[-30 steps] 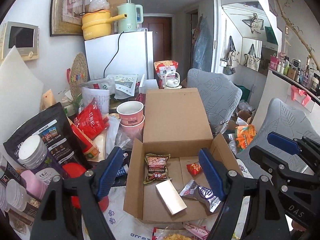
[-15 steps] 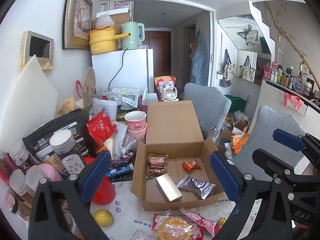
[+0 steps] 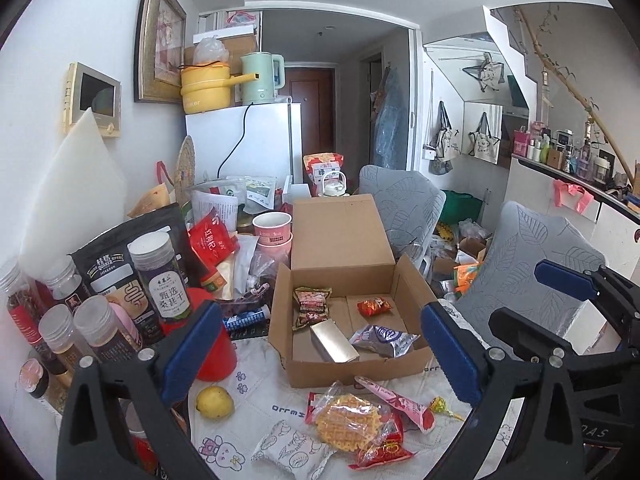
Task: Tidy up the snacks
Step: 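Withdraw both open tools from the box back over the table, then grasp the white printed bread bag with the left tool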
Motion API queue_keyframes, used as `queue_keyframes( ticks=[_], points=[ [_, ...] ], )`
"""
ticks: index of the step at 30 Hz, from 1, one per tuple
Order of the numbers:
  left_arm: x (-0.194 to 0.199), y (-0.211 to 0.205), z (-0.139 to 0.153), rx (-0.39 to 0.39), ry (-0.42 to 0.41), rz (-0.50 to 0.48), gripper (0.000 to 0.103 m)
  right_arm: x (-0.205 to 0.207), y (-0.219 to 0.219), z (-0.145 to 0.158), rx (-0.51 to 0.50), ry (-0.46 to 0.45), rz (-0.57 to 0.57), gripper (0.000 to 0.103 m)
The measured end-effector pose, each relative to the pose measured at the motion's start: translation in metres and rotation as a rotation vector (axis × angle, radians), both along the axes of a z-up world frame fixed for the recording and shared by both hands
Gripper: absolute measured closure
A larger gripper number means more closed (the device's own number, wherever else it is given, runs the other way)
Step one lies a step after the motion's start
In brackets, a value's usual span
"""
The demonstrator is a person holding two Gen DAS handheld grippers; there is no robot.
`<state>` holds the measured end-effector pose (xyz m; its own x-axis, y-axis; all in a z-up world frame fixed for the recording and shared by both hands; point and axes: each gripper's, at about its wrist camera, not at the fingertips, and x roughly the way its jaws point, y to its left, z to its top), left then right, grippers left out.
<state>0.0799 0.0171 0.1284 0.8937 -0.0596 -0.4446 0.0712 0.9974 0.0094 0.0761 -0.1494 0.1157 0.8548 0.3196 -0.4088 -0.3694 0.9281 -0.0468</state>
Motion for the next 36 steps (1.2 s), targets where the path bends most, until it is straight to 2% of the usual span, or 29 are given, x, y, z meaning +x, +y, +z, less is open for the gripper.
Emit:
queue_keyframes(
  ticks=[15, 27, 36],
  points=[
    [-0.032, 0.016, -0.045, -0.002, 0.088, -0.039, 0.002, -0.029, 0.006, -0.053, 0.016, 0.104, 0.021, 0.026],
    [-0.026, 0.026, -0.103, -0.037, 0.236, -0.116, 0.002, -0.032, 0.011, -0.106, 0.022, 0.2, 0.039, 0.026],
    [-0.011, 0.035, -0.14, -0.05, 0.332, -0.136, 0.002, -0.022, 0.018, -0.144, 0.016, 0.292, 0.053, 0.026]
  ],
)
